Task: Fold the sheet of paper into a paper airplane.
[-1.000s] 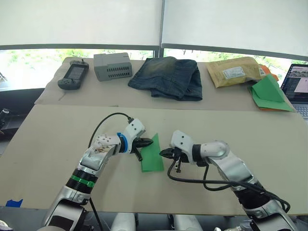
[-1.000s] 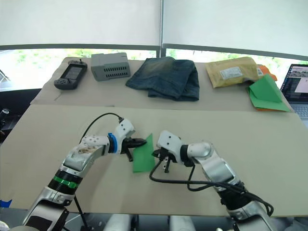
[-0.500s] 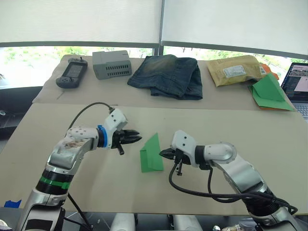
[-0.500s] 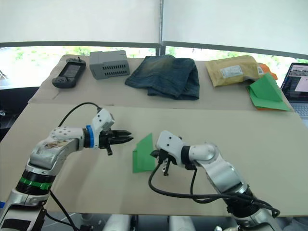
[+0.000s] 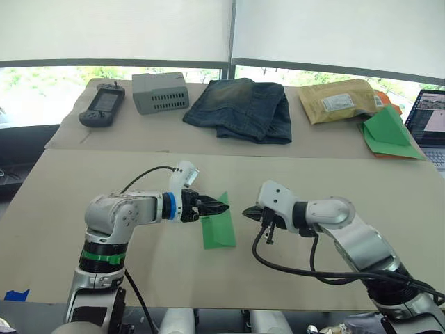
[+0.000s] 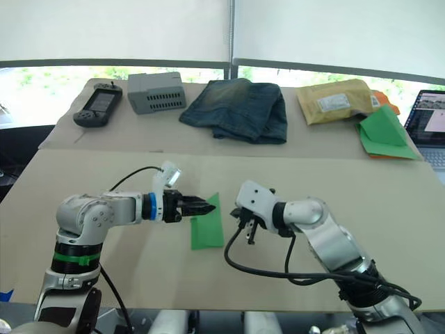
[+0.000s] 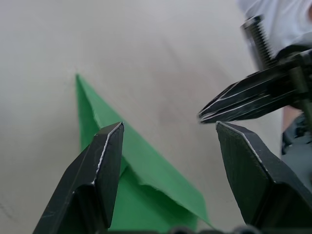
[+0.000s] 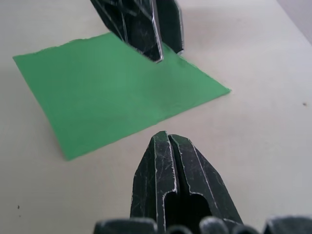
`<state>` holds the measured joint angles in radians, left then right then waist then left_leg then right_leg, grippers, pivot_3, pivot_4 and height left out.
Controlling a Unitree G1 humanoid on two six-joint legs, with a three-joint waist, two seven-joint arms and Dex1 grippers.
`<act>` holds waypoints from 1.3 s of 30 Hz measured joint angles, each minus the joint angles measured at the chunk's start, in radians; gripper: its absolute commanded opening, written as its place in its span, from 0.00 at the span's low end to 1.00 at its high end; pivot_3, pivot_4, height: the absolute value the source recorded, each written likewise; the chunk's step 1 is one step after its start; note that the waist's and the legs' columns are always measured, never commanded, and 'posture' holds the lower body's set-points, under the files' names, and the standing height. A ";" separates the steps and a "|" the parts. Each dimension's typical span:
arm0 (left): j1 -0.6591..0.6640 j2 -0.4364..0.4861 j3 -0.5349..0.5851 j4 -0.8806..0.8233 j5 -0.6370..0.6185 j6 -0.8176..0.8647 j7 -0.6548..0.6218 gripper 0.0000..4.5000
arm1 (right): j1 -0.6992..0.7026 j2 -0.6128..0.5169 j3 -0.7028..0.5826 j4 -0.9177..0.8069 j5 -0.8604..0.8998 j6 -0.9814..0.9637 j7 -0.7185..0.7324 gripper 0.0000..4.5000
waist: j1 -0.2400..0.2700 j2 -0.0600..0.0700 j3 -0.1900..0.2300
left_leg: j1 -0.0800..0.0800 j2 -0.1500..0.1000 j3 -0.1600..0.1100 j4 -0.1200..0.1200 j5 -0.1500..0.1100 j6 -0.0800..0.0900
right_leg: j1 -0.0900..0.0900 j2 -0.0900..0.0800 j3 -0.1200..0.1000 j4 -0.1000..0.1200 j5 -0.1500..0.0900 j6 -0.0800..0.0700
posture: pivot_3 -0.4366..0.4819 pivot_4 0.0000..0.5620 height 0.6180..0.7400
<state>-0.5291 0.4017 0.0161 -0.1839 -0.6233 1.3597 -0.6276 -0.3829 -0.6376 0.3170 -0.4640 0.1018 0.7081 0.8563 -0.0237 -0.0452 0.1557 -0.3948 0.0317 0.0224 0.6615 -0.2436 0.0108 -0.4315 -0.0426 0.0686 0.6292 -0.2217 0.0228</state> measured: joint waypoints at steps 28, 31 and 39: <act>-0.051 -0.080 0.078 0.087 -0.047 0.111 0.134 0.38 | 0.006 0.005 -0.015 0.003 -0.002 0.000 -0.052 0.00 | 0.008 0.000 0.000 | 0.000 -0.001 0.000 0.000 0.001 -0.001 | 0.000 -0.001 0.000 0.000 0.001 -0.002 | 0.48 0.27 1.00; -0.046 -0.060 0.028 0.084 -0.046 0.101 0.119 0.17 | 0.006 0.004 -0.015 0.003 -0.003 0.000 -0.054 0.00 | 0.006 0.000 0.000 | 0.000 -0.001 0.000 0.000 0.001 -0.001 | 0.000 -0.001 0.000 0.000 0.001 -0.002 | 0.48 0.27 1.00; -0.029 -0.109 0.050 0.133 -0.045 0.079 0.144 0.00 | -0.003 0.000 -0.016 0.003 -0.011 0.000 -0.067 0.00 | 0.008 0.000 0.000 | 0.000 -0.001 0.000 0.001 0.001 -0.001 | 0.000 -0.001 0.000 0.001 0.002 -0.002 | 0.48 0.27 1.00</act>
<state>-0.5584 0.2931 0.0664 -0.0508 -0.6688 1.4387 -0.4834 -0.3861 -0.6374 0.3011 -0.4613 0.0903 0.7077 0.7889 -0.0155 -0.0453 0.1558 -0.3951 0.0306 0.0224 0.6627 -0.2427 0.0094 -0.4314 -0.0433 0.0687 0.6300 -0.2202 0.0204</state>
